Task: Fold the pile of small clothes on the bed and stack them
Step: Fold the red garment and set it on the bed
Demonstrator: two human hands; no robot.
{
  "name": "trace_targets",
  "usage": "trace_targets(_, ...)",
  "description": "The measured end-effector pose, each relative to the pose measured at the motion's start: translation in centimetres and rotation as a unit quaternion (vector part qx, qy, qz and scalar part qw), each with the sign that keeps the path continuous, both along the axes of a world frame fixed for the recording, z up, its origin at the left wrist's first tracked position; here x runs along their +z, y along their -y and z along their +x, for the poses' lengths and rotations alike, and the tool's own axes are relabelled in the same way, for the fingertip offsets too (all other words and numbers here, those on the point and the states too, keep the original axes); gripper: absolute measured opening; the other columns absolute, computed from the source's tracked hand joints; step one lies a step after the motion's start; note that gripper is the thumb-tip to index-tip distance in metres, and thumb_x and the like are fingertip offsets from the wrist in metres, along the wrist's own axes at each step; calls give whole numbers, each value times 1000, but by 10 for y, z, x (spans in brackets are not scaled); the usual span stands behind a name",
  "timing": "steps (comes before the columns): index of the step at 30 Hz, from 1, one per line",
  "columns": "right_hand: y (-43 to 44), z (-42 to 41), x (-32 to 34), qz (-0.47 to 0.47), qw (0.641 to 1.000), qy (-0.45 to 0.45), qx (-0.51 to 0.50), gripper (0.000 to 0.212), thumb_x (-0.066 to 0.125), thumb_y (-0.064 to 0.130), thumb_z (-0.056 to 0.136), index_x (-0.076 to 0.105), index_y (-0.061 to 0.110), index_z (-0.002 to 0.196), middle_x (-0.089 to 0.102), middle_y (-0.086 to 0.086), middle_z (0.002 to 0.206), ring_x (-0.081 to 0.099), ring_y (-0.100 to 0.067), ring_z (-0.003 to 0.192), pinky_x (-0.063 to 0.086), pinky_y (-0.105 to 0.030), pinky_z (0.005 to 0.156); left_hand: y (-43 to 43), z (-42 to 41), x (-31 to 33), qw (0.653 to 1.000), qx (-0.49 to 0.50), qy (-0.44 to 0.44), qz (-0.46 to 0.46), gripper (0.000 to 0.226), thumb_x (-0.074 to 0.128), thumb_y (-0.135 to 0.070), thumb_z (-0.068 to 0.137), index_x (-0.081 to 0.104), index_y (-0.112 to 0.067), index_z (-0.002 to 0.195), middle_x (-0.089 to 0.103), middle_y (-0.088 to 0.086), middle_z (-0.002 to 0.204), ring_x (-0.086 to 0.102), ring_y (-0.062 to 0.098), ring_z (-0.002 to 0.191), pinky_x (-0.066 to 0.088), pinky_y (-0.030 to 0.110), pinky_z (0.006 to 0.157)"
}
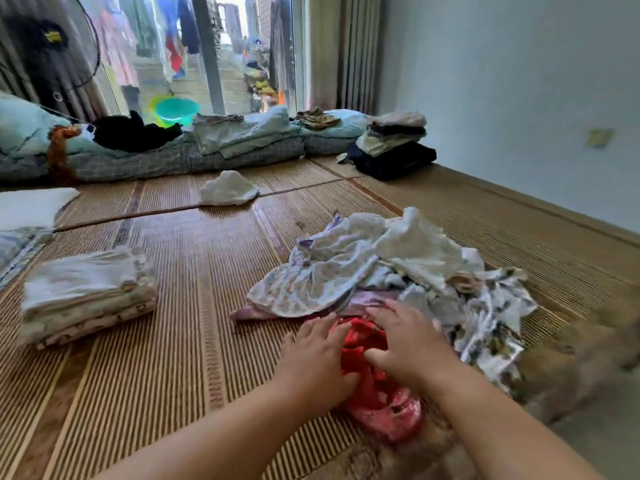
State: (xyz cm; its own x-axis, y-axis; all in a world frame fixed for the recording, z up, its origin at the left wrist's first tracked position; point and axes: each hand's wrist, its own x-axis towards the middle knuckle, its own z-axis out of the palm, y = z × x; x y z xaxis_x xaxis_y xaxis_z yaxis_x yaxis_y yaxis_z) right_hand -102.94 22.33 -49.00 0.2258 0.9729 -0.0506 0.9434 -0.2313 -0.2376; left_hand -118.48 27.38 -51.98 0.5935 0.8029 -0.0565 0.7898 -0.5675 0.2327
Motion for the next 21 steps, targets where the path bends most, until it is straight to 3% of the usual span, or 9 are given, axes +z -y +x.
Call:
trace_targets(4,-2,31,-2,0,1000,-18,-17,67,57,48,85,30,38,146,22,3,157,23,-22,143,17,-55,114,-14,24,1,999,21,-22,-44,75,58,-45,82,23,-38,147,38,-1,149,40,23,133,38,40,107)
trace_targets(8,-2,43,-14,-17,999,-52,0,61,56,49,84,38,38,142,32,6,151,29,-21,140,21,-55,115,-22,27,16,998,27,-1,-58,31,56,-25,91,63,-34,120,65,-3,118,60,18,106,49,30,90)
trace_targets(11,1,45,-12,8,998,-58,18,51,54,56,85,50,40,134,39,12,147,31,-17,138,20,-56,113,-18,12,35,995,37,51,-79,21,55,-23,94,72,-29,103,69,-6,98,63,13,91,50,26,82)
trace_targets(13,2,41,-7,21,998,-54,34,48,52,61,85,54,41,129,44,18,141,34,-13,136,19,-57,111,-15,-3,48,986,72,120,-91,18,56,-22,95,73,-25,101,65,-13,85,58,5,82,40,18,72)
trace_targets(16,7,26,1,-15,989,-123,86,52,54,73,70,62,45,114,56,23,118,48,-9,119,25,-57,109,-8,-32,66,973,120,181,-81,14,60,-21,92,74,-25,93,62,-15,76,55,3,72,45,21,69)
trace_targets(19,14,5,2,-72,987,-100,100,57,68,67,67,58,47,119,59,18,113,50,-7,109,29,-43,107,2,-67,78,954,163,236,-90,19,62,-16,90,73,-26,78,68,-7,73,62,11,69,53,28,69)
trace_targets(21,17,-13,1,-39,991,-52,118,36,71,52,73,63,46,107,65,17,99,57,-10,100,39,-30,89,6,-97,82,934,196,282,-95,21,61,-14,90,73,-22,75,69,-5,68,63,16,66,51,34,71)
